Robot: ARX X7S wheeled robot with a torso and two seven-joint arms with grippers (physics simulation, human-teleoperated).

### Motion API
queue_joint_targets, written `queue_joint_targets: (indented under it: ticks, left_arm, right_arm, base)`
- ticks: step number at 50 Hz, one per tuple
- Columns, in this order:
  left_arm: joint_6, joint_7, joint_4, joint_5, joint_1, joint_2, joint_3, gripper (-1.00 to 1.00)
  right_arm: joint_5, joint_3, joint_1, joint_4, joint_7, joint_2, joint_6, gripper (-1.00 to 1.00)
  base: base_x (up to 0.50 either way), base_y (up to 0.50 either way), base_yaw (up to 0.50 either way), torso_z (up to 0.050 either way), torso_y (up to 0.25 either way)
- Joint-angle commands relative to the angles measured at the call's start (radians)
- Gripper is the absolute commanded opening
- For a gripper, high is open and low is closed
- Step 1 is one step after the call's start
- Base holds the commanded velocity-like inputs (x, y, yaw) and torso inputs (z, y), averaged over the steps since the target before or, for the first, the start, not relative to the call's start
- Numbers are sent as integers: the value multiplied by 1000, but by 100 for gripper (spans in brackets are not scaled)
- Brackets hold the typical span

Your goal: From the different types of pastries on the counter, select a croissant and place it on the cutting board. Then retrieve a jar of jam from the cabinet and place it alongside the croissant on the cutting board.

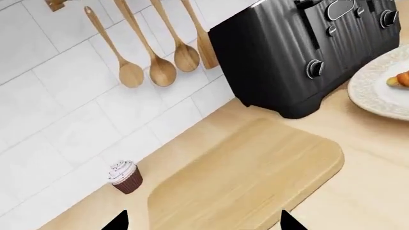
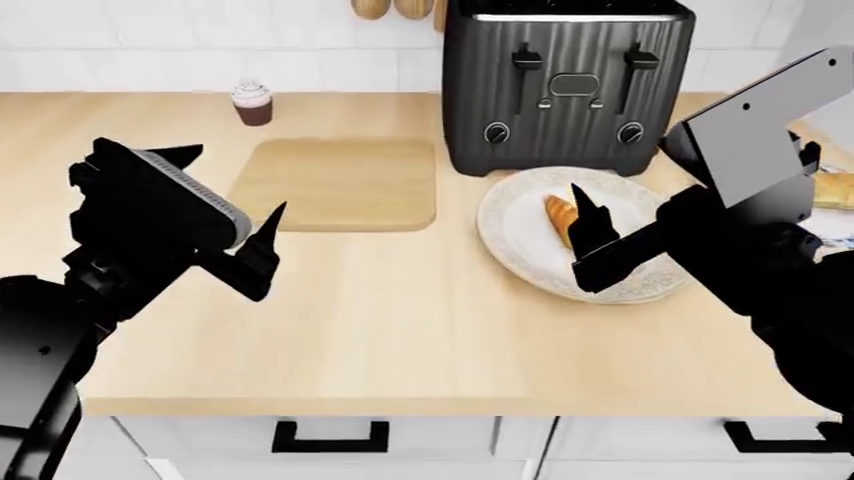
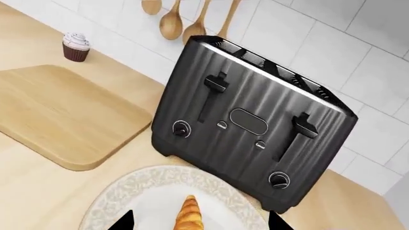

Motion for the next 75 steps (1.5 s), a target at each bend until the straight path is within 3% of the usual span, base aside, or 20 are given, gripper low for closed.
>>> queue_joint_targets:
  ticks: [1, 7, 13, 24, 36, 47, 61, 75]
  left_arm:
    - [-25, 18, 12, 9, -31, -34, 26, 100]
    - [-24, 20, 12, 9, -36, -43, 20, 100]
    - [-32, 30, 17, 2, -39, -54, 19, 100]
    - [-46, 40, 36, -14, -56, -67, -5, 100]
    - [-55, 37, 51, -14, -58, -71, 0, 100]
    - [-59, 36, 59, -14, -52, -83, -3, 100]
    - [-40, 30, 24, -2, -51, -85, 3, 100]
    - [-25, 24, 19, 0, -37, -90, -2, 100]
  right_arm:
    - [144, 14, 13, 17, 84, 29, 12, 100]
    - [365, 36, 12, 49, 222, 67, 13, 100]
    - [874, -100, 101, 199, 599, 175, 5, 100]
    - [1166, -279, 282, 430, 840, 254, -35, 100]
    - [1232, -347, 340, 527, 858, 297, -60, 100]
    - [1176, -377, 356, 605, 776, 245, -76, 100]
    - [960, -449, 412, 688, 561, 168, -68, 100]
    - [982, -519, 464, 782, 564, 139, -47, 100]
  base:
    - [500, 0, 0, 0, 0]
    - [417, 0, 0, 0, 0]
    - [0, 0, 0, 0, 2]
    - [0, 0, 0, 0, 0]
    - [0, 0, 0, 0, 0]
    - [0, 0, 0, 0, 0]
    - [0, 0, 0, 0, 0]
    - [0, 0, 0, 0, 0]
